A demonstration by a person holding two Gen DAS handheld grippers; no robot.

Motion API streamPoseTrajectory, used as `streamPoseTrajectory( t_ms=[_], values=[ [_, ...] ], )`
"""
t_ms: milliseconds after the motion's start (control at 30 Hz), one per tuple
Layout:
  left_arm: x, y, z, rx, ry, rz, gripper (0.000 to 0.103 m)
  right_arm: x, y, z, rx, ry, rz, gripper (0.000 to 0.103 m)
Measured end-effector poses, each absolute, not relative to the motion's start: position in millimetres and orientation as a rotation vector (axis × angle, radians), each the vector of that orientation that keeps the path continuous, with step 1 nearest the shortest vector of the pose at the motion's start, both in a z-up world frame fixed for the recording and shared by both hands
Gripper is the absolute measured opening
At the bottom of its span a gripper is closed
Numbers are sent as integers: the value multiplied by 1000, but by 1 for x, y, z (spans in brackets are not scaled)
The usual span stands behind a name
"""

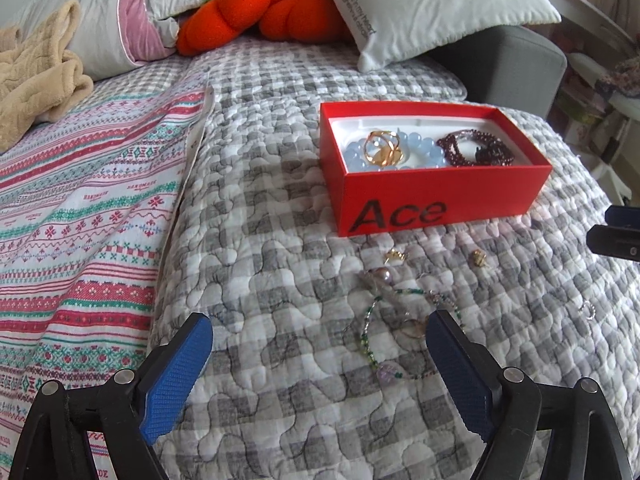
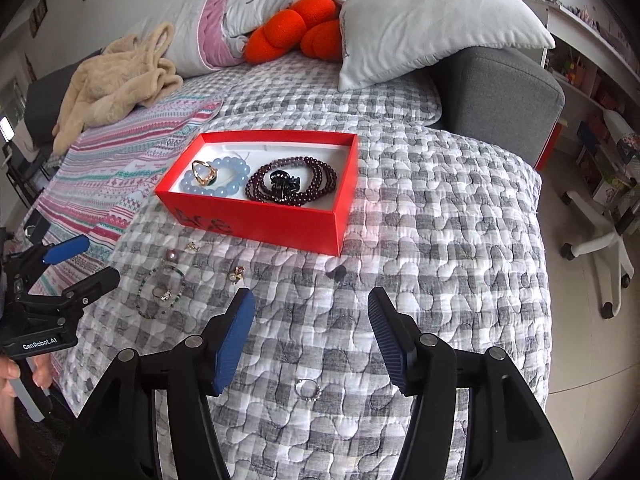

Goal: Organize jewelry
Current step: 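Move the left tool to the green beaded bracelet and grasp it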

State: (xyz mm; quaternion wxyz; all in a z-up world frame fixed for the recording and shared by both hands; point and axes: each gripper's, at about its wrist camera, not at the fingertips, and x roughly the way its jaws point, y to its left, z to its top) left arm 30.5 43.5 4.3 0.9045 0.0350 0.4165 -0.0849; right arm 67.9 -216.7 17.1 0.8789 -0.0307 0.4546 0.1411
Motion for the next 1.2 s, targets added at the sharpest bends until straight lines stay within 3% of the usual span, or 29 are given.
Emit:
streamPoseTrajectory(
  t_ms=[667,867,1000,1100,1200],
  values=[
    [26,50,-22,130,931,-175,89,44,-227,-24,-173,1047,242,62],
    [30,42,-22,102,945,-212,71,38,-214,-33,-232,1050,266,63],
    [33,34,-23,85,953,-247,49,38,-212,-34,-237,1047,271,64],
    [35,26,-23,76,963,-280,32,40,-214,-36,-229,1041,268,69],
    [35,14,-25,122,962,-274,24,41,-215,-38,-225,1031,263,76]
  ],
)
